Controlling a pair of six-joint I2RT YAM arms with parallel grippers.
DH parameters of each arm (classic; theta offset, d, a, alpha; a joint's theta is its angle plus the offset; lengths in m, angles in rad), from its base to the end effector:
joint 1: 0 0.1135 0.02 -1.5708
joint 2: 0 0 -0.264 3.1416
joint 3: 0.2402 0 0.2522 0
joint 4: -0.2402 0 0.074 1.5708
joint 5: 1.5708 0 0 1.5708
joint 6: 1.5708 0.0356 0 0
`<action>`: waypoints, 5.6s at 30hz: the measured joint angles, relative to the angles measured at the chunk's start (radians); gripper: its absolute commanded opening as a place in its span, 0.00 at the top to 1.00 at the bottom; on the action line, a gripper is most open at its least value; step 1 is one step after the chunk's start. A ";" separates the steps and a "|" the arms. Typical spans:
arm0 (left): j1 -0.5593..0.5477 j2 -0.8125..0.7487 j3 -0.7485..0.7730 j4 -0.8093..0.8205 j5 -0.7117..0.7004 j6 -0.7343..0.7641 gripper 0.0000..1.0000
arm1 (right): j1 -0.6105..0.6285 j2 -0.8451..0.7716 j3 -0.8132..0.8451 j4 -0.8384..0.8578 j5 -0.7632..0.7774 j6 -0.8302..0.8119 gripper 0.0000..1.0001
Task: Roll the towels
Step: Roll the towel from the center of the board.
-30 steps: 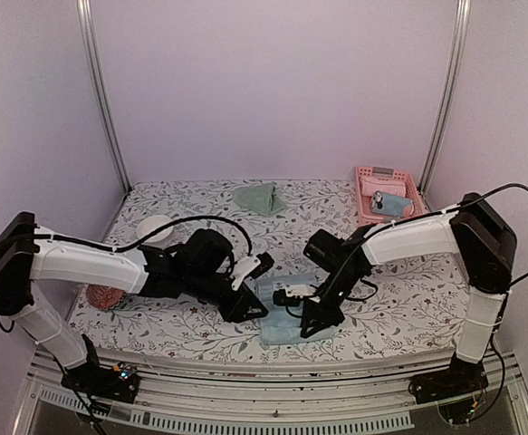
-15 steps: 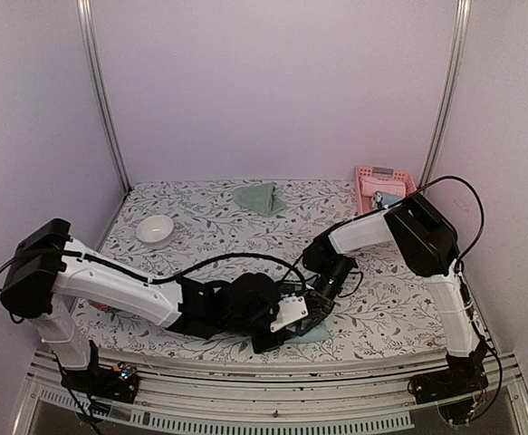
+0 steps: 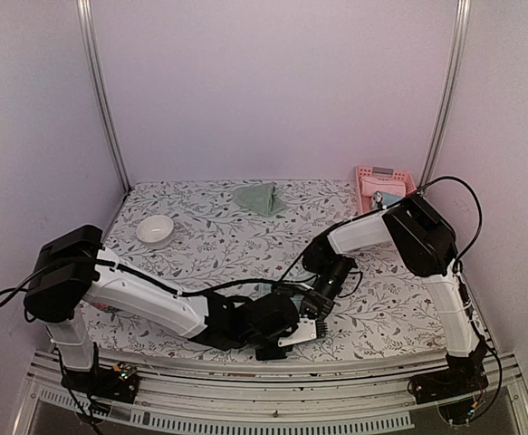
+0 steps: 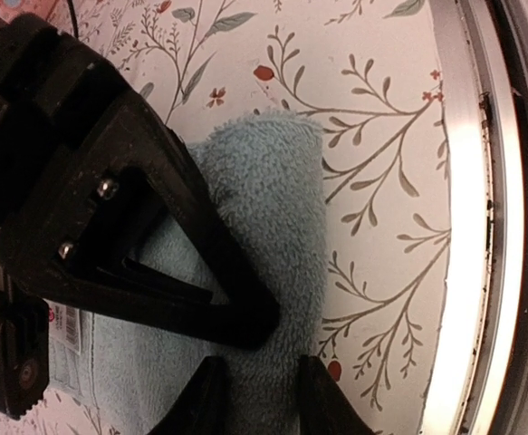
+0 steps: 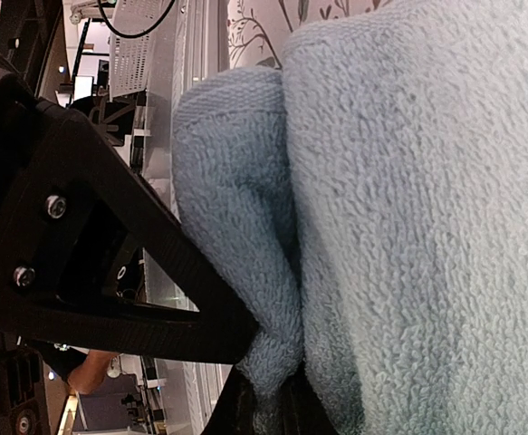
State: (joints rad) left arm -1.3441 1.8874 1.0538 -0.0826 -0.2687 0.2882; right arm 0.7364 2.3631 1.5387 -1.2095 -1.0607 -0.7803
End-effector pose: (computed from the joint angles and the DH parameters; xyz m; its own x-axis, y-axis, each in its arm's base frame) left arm 0.0940 -0.3655 0.1374 0.0858 0.8475 -0.5239 0.9166 0.1390 0.3750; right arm 0.2588 0.2766 0.0780 -0.4436 -0.8657 -0.2318 -0.4941 0.0205 0.8692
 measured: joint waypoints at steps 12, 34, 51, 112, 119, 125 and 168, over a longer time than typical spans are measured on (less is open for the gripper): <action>-0.031 0.031 0.001 0.015 -0.090 0.015 0.68 | 0.000 0.000 0.000 0.000 0.000 0.006 0.91; 0.151 0.121 0.235 -0.229 0.351 -0.174 0.91 | -0.231 -0.673 -0.309 0.128 0.167 -0.028 0.62; 0.403 0.328 0.401 -0.314 1.073 -0.394 0.90 | 0.133 -0.877 -0.637 0.659 0.695 0.022 0.55; -0.002 -0.036 -0.019 -0.082 0.002 -0.050 0.73 | 0.043 -0.059 -0.014 -0.013 0.127 -0.049 0.73; 0.006 -0.035 -0.019 -0.079 0.063 -0.072 0.81 | 0.032 -0.184 -0.070 0.016 0.216 -0.050 0.59; 0.063 -0.033 -0.015 -0.080 0.203 -0.127 0.80 | -0.101 -0.448 -0.132 0.069 0.276 -0.034 0.60; 0.399 0.332 0.360 -0.257 1.151 -0.403 0.56 | 0.240 -0.782 -0.772 0.964 0.866 -0.121 0.93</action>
State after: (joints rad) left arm -0.9451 2.2192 1.4139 -0.3397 0.8825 -0.1150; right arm 0.9768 1.5810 0.7662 -0.2455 -0.1944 -0.9012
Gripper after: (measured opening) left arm 0.404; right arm 0.149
